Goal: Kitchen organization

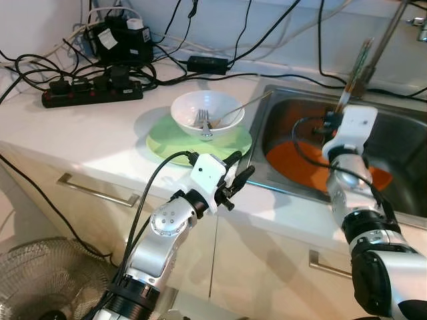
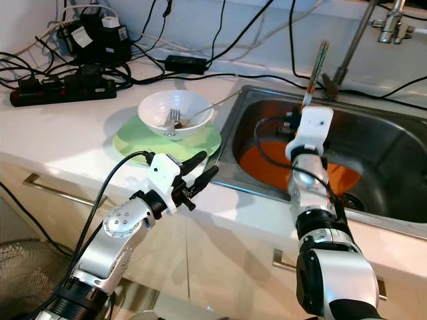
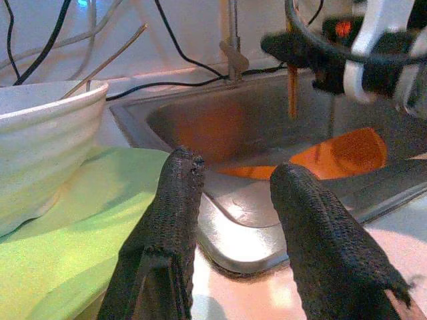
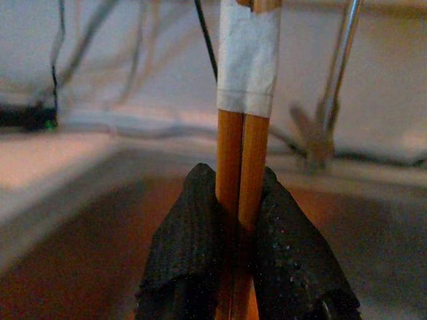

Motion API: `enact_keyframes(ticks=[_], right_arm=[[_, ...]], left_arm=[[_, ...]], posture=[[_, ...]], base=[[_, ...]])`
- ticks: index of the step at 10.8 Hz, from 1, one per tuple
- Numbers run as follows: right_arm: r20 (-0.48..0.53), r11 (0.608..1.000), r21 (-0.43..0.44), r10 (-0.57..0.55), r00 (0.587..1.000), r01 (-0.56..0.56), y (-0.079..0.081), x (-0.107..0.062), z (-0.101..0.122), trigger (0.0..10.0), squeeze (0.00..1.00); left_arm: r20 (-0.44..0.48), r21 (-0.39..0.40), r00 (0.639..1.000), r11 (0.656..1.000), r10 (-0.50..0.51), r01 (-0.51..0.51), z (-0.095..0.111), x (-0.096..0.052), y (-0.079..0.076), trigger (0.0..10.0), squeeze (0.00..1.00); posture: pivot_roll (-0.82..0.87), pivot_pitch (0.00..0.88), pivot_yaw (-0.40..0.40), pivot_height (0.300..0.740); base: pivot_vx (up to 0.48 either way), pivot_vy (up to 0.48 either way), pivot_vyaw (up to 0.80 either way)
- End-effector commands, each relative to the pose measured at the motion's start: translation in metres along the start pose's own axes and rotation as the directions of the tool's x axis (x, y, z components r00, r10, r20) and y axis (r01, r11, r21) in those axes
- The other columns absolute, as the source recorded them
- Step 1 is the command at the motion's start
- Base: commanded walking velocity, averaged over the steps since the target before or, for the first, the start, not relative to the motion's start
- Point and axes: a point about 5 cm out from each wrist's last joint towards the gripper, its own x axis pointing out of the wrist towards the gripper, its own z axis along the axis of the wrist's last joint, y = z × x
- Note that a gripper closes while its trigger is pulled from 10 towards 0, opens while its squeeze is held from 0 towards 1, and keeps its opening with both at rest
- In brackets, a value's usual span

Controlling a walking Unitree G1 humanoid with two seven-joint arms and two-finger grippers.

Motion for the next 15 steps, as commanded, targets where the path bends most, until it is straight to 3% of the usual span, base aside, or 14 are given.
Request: enact_keyframes(ticks=[1,4,8,12,14,15], right_arm=[[-0.061,1.0,-0.02,-0.002,0.998,0.001,0.001,-0.001,-0.007,10.0,0.0],[-0.118,0.998,-0.052,0.039,0.992,-0.045,0.009,0.007,-0.002,10.0,0.0],[-0.275,0.998,0.016,0.07,0.959,-0.068,0.022,0.01,-0.01,10.0,0.0],[-0.316,0.997,0.026,0.081,0.945,-0.077,0.024,0.008,-0.013,10.0,0.0],[-0.312,0.996,0.032,0.091,0.946,-0.085,0.026,0.009,-0.012,10.0,0.76],[-0.311,0.996,0.031,0.092,0.946,-0.087,0.026,0.009,-0.012,10.0,0.76]], left_arm=[[-0.033,-0.008,0.999,1.0,-0.007,0.007,-0.007,0.001,-0.003,10.0,0.0],[-0.024,-0.012,1.0,1.0,-0.018,0.018,-0.007,0.003,-0.006,10.0,0.0],[-0.028,-0.011,0.999,1.0,-0.021,0.021,-0.006,0.004,-0.006,10.0,0.0],[-0.036,-0.013,0.999,1.0,-0.024,0.023,-0.008,0.005,-0.007,10.0,0.0],[-0.038,-0.011,0.999,1.0,-0.026,0.026,-0.009,0.005,-0.006,10.0,0.0],[-0.038,-0.006,0.999,1.0,-0.027,0.026,-0.008,0.004,-0.006,10.0,0.0]], posture=[[0.23,0.042,-0.037,0.725],[0.23,0.041,-0.04,0.725],[0.23,0.041,-0.042,0.725],[0.23,0.037,-0.044,0.725],[0.23,0.034,-0.043,0.725],[0.23,0.03,-0.043,0.725]], base=[[0.0,0.0,0.0],[0.0,0.0,0.0],[0.0,0.0,0.0],[0.0,0.0,0.0],[0.0,0.0,0.0],[0.0,0.0,0.0]])
